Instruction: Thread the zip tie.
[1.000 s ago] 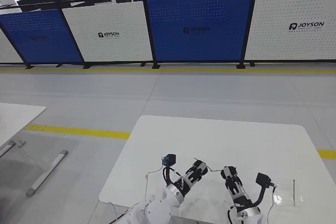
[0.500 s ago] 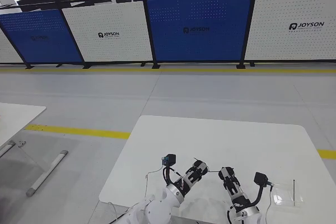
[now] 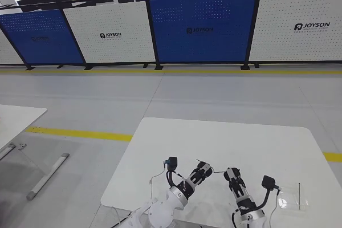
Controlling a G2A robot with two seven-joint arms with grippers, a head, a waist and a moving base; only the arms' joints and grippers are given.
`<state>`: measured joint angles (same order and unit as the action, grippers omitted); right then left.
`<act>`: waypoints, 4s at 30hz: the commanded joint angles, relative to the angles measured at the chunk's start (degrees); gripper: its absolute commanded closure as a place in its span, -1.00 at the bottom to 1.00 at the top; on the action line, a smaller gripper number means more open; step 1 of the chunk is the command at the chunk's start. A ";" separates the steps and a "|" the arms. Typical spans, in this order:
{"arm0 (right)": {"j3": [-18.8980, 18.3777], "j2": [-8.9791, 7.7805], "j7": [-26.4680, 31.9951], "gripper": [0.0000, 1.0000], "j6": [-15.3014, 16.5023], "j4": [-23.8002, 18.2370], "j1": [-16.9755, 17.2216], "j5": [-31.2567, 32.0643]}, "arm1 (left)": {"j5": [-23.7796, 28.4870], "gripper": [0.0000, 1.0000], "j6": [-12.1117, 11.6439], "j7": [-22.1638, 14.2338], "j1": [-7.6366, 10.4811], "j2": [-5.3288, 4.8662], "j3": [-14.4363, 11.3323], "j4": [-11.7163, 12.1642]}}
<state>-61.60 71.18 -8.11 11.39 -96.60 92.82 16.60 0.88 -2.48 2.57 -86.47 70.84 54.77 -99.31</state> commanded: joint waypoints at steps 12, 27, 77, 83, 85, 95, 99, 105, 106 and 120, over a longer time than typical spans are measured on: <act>-0.48 0.52 -0.29 1.00 0.56 0.13 0.11 0.24 | -3.38 1.00 -0.55 1.63 -0.03 0.20 0.04 0.33; -3.32 0.55 -0.42 1.00 0.77 -0.83 2.39 -0.38 | -5.04 1.00 -0.88 1.08 -0.24 0.36 0.01 0.77; -1.41 2.23 0.96 1.00 -0.48 0.93 0.18 1.16 | -5.04 1.00 -0.88 1.08 -0.24 0.36 0.01 0.77; -1.96 2.26 1.39 1.00 1.34 0.76 0.49 -0.47 | -1.31 1.00 -1.30 0.03 -0.28 0.58 0.07 0.53; -2.19 2.27 1.78 1.00 2.11 0.96 0.55 -0.77 | 0.16 1.00 -1.59 -0.49 -0.22 0.61 0.44 0.50; -1.73 2.78 0.45 1.00 3.46 1.37 0.02 -1.11 | 1.14 1.00 -2.65 0.11 -0.71 0.68 1.48 0.06; -2.21 2.83 0.03 1.00 3.72 1.00 0.44 -1.12 | -0.33 1.00 -2.47 0.95 -0.65 0.73 1.51 0.29; -2.52 2.93 0.21 1.00 3.27 0.60 0.68 -0.70 | -1.50 0.84 -2.27 1.77 -0.52 0.90 1.20 0.65; -2.54 2.96 0.27 1.00 3.16 0.52 0.70 -0.63 | -1.78 0.74 -2.01 1.51 -0.46 0.91 1.08 0.80; -2.80 3.28 0.87 1.00 2.33 0.35 0.76 0.01 | -3.50 0.52 -1.10 1.21 -0.35 1.11 0.79 1.00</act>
<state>-64.38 74.44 -7.27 13.75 -96.25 93.57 16.57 -2.19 -3.71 3.80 -86.86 71.93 55.70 -98.34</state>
